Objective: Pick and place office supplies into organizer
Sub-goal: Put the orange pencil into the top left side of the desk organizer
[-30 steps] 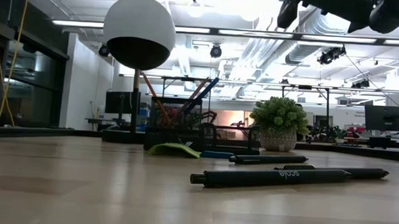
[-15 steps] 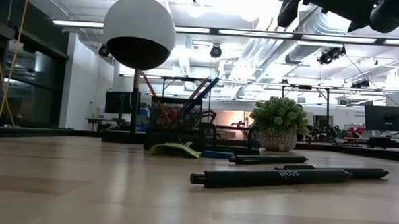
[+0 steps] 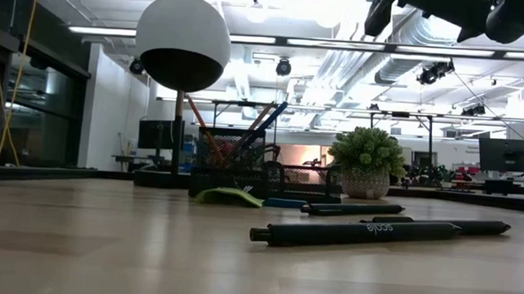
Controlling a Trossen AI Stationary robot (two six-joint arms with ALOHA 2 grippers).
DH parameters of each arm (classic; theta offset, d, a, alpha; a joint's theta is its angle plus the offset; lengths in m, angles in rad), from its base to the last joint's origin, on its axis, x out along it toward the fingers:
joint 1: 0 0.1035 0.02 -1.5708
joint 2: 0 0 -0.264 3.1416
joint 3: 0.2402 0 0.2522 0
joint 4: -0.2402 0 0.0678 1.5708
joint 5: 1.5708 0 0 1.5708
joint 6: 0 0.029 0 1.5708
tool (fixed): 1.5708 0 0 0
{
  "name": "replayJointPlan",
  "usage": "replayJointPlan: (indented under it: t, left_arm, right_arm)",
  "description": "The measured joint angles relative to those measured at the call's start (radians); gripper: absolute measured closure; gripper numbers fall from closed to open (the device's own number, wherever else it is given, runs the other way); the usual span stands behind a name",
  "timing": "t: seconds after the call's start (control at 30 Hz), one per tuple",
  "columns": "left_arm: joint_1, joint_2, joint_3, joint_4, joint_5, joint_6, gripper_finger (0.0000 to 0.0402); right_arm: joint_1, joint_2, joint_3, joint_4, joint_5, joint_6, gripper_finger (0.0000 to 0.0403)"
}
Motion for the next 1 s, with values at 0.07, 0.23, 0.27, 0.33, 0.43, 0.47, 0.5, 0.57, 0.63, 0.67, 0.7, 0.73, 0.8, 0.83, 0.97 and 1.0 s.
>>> replayJointPlan:
  t: [0.07,0.23,0.27,0.33,0.43,0.47,0.5,0.57,0.63,0.67,0.7,0.73,0.8,0.83,0.97,1.0]
  left_arm:
    - [0.000,0.000,0.000,0.002,0.000,0.000,0.0308]
    - [0.000,0.000,0.000,0.002,0.000,0.000,0.0335]
    - [0.000,0.000,0.000,0.002,0.000,0.000,0.0340]
    - [0.000,0.000,0.000,0.002,0.000,0.000,0.0351]
    - [0.000,0.000,0.000,0.007,0.000,0.000,0.0365]
    - [0.000,0.000,0.000,0.008,0.000,0.000,0.0369]
    - [0.000,0.000,0.000,0.009,0.000,0.000,0.0372]
    - [0.000,0.000,0.000,0.009,0.000,0.000,0.0376]
    - [0.000,0.000,0.000,0.010,0.000,0.000,0.0378]
    - [0.000,0.000,0.000,0.011,0.000,0.000,0.0379]
    - [0.000,0.000,0.000,0.011,0.000,0.000,0.0379]
    - [0.000,0.000,0.000,0.011,0.000,0.000,0.0379]
    - [0.000,0.000,0.000,0.010,0.000,0.000,0.0380]
    - [0.000,0.000,0.000,0.010,0.000,0.000,0.0380]
    - [0.000,0.001,0.000,0.008,0.000,0.000,0.0380]
    - [0.000,0.001,0.000,0.008,0.000,0.000,0.0380]
  right_arm:
    - [0.000,0.000,0.000,0.000,0.000,0.000,0.0403]
    - [0.000,0.000,0.000,-0.001,-0.002,0.000,0.0403]
    - [0.000,0.000,0.000,-0.001,-0.003,0.000,0.0403]
    - [0.000,0.000,0.000,-0.005,-0.003,0.000,0.0403]
    - [0.000,0.000,0.000,-0.015,-0.004,0.000,0.0403]
    - [0.000,0.000,0.000,-0.017,-0.004,0.000,0.0403]
    - [0.000,0.000,0.000,-0.019,-0.004,0.000,0.0403]
    - [0.000,0.000,0.001,-0.019,-0.008,0.000,0.0403]
    - [0.000,0.000,0.001,-0.020,-0.008,0.000,0.0403]
    - [0.000,0.000,0.001,-0.020,-0.009,0.000,0.0403]
    - [0.000,0.000,0.001,-0.020,-0.009,0.000,0.0403]
    - [0.000,0.000,0.001,-0.022,-0.011,0.000,0.0403]
    - [0.000,0.000,0.002,-0.027,-0.014,0.000,0.0403]
    - [0.000,-0.001,0.002,-0.031,-0.019,0.000,0.0403]
    - [0.001,-0.001,0.002,-0.046,-0.030,0.000,0.0403]
    - [0.001,-0.001,0.002,-0.047,-0.031,0.000,0.0403]
